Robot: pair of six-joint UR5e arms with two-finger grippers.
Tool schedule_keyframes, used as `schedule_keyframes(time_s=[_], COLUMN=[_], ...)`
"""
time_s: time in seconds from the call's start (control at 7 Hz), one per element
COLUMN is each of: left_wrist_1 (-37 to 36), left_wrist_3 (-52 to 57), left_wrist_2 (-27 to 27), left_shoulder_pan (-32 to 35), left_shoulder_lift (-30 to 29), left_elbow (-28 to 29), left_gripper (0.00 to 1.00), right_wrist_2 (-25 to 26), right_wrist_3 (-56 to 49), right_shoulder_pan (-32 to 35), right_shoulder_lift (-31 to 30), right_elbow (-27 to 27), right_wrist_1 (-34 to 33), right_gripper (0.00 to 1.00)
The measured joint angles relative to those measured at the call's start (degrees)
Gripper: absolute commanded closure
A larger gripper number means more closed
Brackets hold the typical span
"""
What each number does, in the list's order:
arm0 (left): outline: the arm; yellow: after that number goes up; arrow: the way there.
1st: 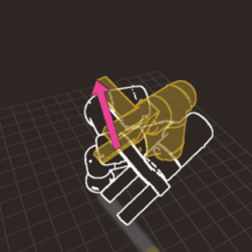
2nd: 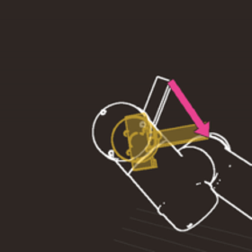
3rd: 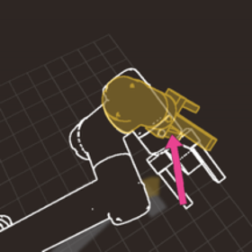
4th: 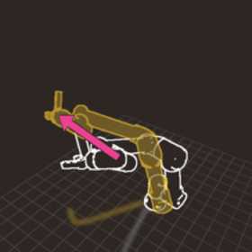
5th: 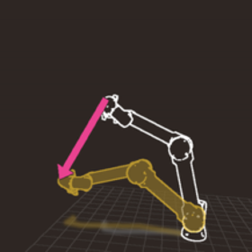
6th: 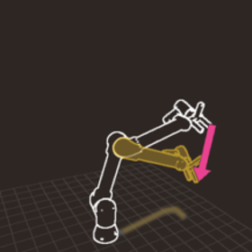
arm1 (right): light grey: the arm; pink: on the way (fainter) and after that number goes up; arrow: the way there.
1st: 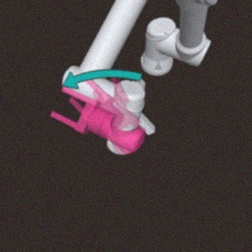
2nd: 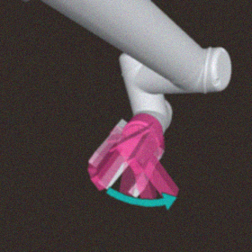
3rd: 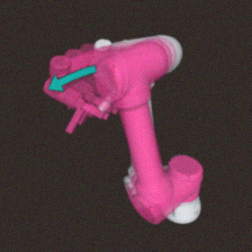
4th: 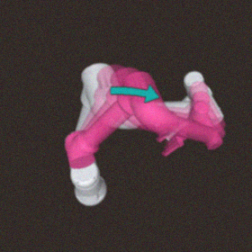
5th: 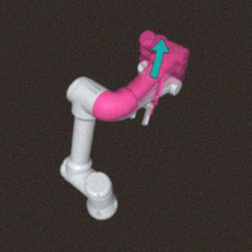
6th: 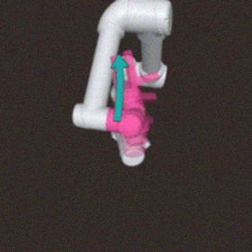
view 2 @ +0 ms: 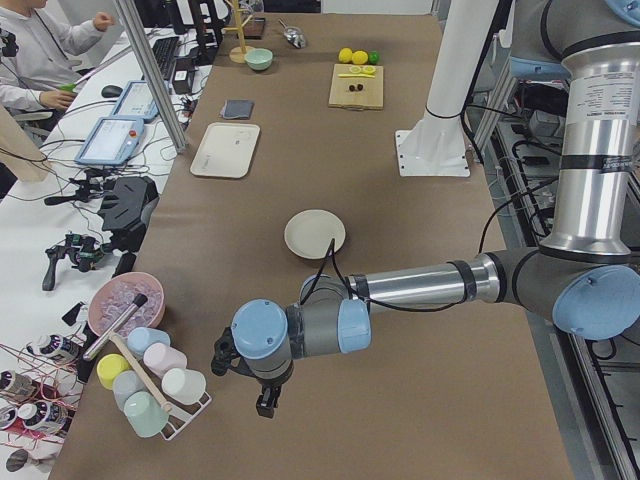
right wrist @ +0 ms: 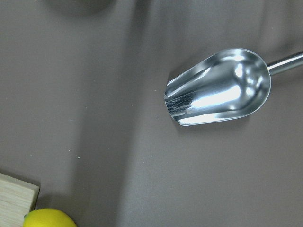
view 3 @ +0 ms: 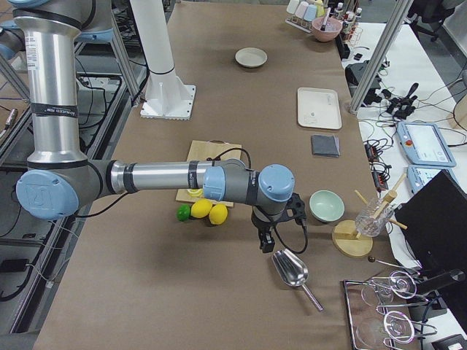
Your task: Place red cherry on plate
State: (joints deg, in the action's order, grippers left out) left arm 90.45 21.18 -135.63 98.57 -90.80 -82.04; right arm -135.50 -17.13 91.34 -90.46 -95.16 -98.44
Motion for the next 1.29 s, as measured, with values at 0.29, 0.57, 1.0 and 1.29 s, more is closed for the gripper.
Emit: schedule_keyframes(time_s=[0.29, 0.57, 1.0, 1.29], left_wrist_1=[-0.2, -0.1, -3.1, -3.9], left_wrist_3=[0.0, 0.0, -4.0, -8.0], left_wrist_2=[0.0, 0.5, 2.2, 2.8], left_shoulder_pan=[0.4, 0.4, 1.5, 1.6], left_shoulder_lift=[0.1, 1.0, 6.0, 7.7], left_elbow=[-0.6, -0.9, -8.2, -10.2], left_gripper=[0.02, 0.02, 0.02, 0.02], right_wrist_2=[0.7, 1.6, 1.4, 1.4], right_wrist_3=[0.2, 0.6, 0.7, 0.9], right_shoulder_pan=[-0.5, -1.1, -1.1, -1.1], right_shoulder_lift=[0.3, 0.6, -0.7, -1.0], right_elbow=[0.0, 0.2, -1.2, -1.8], right_wrist_1=[-0.1, -0.1, 0.1, 0.1], right_gripper=[0.00, 0.00, 0.00, 0.00])
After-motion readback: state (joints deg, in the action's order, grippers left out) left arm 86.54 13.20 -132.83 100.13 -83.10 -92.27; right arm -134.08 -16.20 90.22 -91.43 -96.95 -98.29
